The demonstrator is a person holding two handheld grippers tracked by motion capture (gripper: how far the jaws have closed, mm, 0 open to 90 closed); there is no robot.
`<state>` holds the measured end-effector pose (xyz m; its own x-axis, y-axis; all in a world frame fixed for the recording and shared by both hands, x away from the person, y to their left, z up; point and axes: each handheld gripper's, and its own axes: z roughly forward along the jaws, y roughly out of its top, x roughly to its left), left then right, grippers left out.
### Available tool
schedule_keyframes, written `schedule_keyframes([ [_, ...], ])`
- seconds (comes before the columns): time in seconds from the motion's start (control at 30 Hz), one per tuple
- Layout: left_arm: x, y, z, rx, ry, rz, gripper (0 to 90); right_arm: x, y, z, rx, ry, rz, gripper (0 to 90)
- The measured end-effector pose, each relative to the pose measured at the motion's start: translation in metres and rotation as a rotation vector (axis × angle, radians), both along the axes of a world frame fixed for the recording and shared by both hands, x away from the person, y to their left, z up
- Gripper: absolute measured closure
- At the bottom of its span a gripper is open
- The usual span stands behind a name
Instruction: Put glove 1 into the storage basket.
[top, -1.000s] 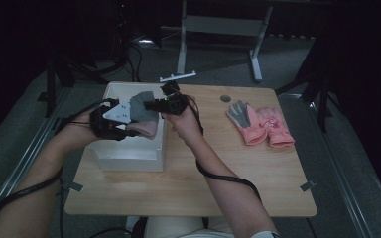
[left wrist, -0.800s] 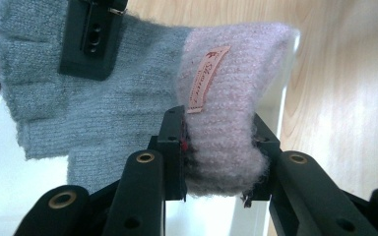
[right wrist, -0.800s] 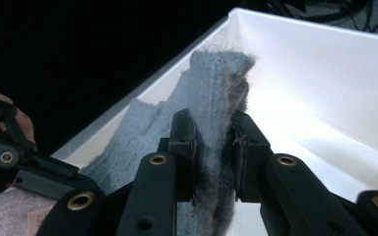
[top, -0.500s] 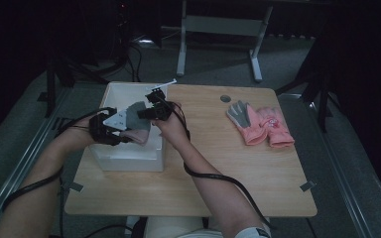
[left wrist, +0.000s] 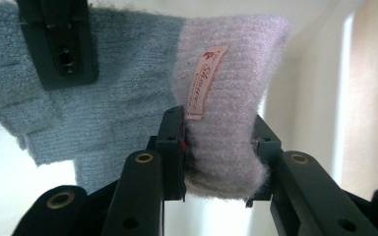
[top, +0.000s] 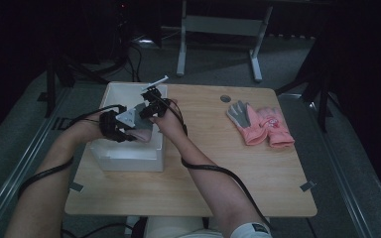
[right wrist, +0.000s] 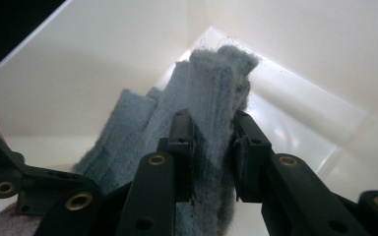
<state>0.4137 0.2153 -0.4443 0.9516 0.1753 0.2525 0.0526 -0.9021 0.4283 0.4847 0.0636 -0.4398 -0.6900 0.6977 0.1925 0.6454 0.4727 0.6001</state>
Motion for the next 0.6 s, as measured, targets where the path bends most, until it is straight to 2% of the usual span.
schedule_keyframes([
  [0.03, 0.003, -0.001, -0.003, 0.017, -0.006, 0.019, 64.9, 0.002, 0.001, 0.000, -0.009, -0.004, -0.006, 69.5],
  [0.13, 0.014, -0.008, -0.009, 0.038, 0.061, 0.114, 60.3, 0.007, -0.002, 0.003, 0.000, -0.014, -0.046, 61.8],
  [0.23, 0.018, -0.015, -0.017, 0.106, 0.070, 0.128, 54.6, 0.007, -0.009, 0.006, 0.004, -0.013, -0.063, 58.6],
  [0.27, 0.018, -0.016, -0.018, 0.118, 0.089, 0.121, 54.4, 0.007, -0.011, 0.006, 0.005, -0.018, -0.057, 57.4],
  [0.3, 0.017, -0.018, -0.018, 0.131, 0.090, 0.114, 49.7, 0.007, -0.013, 0.006, 0.007, -0.016, -0.057, 57.5],
  [0.37, 0.015, -0.020, -0.018, 0.153, 0.099, 0.121, 48.4, 0.006, -0.016, 0.007, 0.017, -0.014, -0.054, 57.1],
  [0.53, 0.008, -0.015, -0.010, 0.141, 0.082, 0.144, 42.3, 0.000, -0.025, 0.015, 0.047, -0.035, -0.042, 54.9],
  [0.6, 0.004, -0.012, -0.004, 0.119, 0.078, 0.148, 40.9, -0.003, -0.029, 0.019, 0.062, -0.037, -0.047, 54.4],
])
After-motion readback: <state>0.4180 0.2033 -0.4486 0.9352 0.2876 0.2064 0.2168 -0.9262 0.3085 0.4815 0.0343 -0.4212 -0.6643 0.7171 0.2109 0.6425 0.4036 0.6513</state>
